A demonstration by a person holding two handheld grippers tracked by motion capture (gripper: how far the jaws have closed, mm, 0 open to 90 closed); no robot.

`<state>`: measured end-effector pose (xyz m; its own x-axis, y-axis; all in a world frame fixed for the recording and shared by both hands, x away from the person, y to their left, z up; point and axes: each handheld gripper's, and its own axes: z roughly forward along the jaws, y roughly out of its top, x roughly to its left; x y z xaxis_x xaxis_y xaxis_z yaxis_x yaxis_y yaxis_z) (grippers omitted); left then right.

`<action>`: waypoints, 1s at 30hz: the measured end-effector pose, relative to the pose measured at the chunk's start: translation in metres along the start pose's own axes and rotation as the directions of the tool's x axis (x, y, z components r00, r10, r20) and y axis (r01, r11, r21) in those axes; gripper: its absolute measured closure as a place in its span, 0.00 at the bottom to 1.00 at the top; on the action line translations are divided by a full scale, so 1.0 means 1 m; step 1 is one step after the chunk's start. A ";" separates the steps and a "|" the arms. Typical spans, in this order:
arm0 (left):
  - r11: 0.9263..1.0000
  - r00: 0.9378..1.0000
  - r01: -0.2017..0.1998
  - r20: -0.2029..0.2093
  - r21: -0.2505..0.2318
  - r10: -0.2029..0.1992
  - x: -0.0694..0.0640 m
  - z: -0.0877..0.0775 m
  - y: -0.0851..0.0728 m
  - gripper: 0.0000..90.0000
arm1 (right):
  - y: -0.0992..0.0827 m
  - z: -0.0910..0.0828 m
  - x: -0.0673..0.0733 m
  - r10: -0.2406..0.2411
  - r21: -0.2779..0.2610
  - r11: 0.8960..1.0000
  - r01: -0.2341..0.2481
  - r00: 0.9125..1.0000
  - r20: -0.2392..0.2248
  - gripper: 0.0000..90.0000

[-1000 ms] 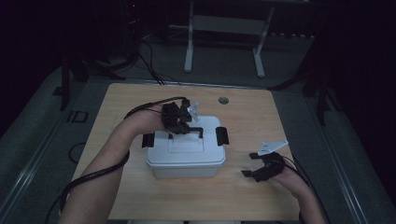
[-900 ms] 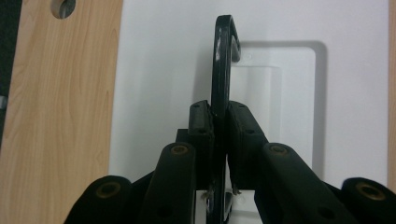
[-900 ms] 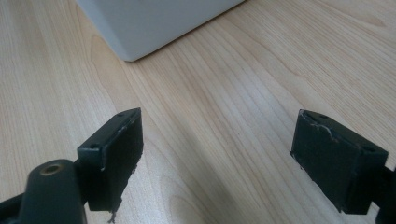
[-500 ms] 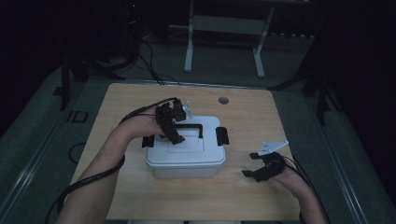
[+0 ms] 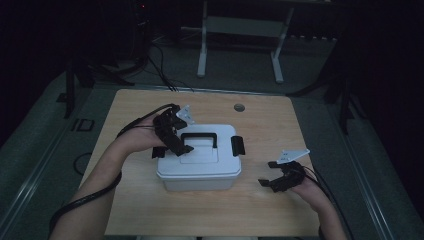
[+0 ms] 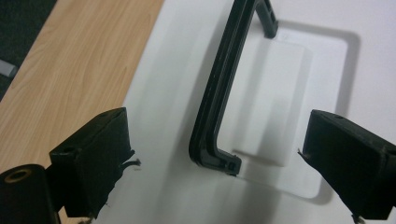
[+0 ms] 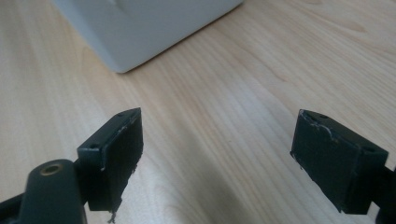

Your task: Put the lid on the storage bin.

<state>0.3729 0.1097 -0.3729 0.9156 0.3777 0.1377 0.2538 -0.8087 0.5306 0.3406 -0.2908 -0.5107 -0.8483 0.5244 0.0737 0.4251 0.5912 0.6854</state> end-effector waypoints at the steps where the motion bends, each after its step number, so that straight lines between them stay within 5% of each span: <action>1: 1.000 1.000 0.011 -0.001 -0.008 -0.011 0.000 -0.001 -0.002 0.08 | 0.000 0.000 -0.001 0.011 -0.003 1.000 -0.011 1.000 0.008 0.18; 12: 0.990 0.994 0.105 -0.003 -0.089 -0.106 0.001 -0.023 -0.039 0.08 | -0.003 -0.004 -0.007 0.075 -0.044 0.996 -0.072 0.995 0.066 0.18; 21: 0.987 0.992 0.129 0.002 -0.100 -0.130 -0.004 -0.035 -0.067 0.08 | -0.008 -0.003 -0.011 0.155 -0.087 0.985 -0.146 0.982 0.107 0.18; 30: 0.978 0.988 0.150 -0.009 -0.146 -0.153 -0.008 -0.047 -0.093 0.08 | -0.014 -0.003 -0.012 0.172 -0.091 0.983 -0.162 0.978 0.121 0.18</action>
<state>0.3278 0.2033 -0.3844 0.8634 0.5007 0.0621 0.3401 -0.6686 0.6613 0.3435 -0.3072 -0.5190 -0.7181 0.6883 0.1025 0.5258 0.4403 0.7278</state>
